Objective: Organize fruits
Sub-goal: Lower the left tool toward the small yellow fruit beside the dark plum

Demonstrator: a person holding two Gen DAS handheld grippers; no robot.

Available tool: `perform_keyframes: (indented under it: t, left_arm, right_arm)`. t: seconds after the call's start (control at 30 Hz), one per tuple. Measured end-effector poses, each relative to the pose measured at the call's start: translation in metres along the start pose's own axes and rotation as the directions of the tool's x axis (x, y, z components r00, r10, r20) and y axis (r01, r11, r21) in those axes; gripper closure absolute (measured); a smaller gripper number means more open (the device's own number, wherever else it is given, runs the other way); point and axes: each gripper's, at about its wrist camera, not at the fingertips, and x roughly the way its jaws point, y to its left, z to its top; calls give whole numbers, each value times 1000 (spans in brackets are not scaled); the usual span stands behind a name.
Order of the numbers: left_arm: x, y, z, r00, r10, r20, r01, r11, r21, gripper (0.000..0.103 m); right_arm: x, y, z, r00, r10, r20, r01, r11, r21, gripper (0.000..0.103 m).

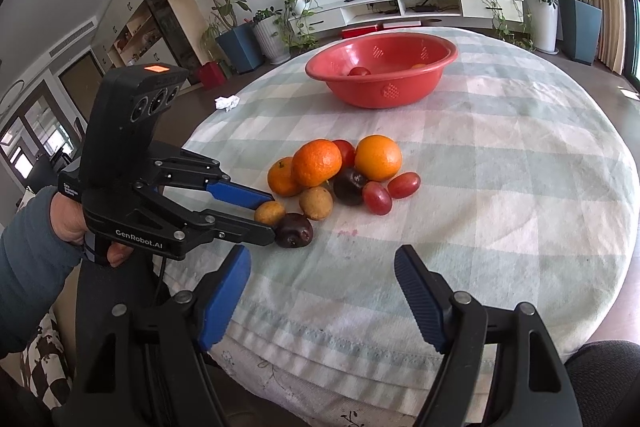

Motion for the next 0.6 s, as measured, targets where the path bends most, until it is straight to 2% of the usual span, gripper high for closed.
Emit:
perform_keyframes:
  t: [0.13,0.2,0.4,0.47,0.6]
  left_arm:
    - [0,-1,0,1000,20,-3,-20,1000,11,72]
    - [0,-1,0,999,44,-4,-43,999,15,79]
    - [1,-4,1,998,62,-13,-62,997,43,78]
    - [0,-4,2,996,87,1,-87,995,40,78]
    - [1,-2,3,997,79,22,-80,996,31,77]
  right_arm:
    - [1,1,1,1000,-2,-7,2,1000,1,25]
    - [2,1,1,1000,-5,-12,5,1000,-2,25]
    - [6,2,2,1000,-11,-24,11,1000,-7,25]
    - [6,2,2,1000,-11,-27,11,1000,-5,25]
    - [7,2,1,999,-13,-31,13,1000,-5,25]
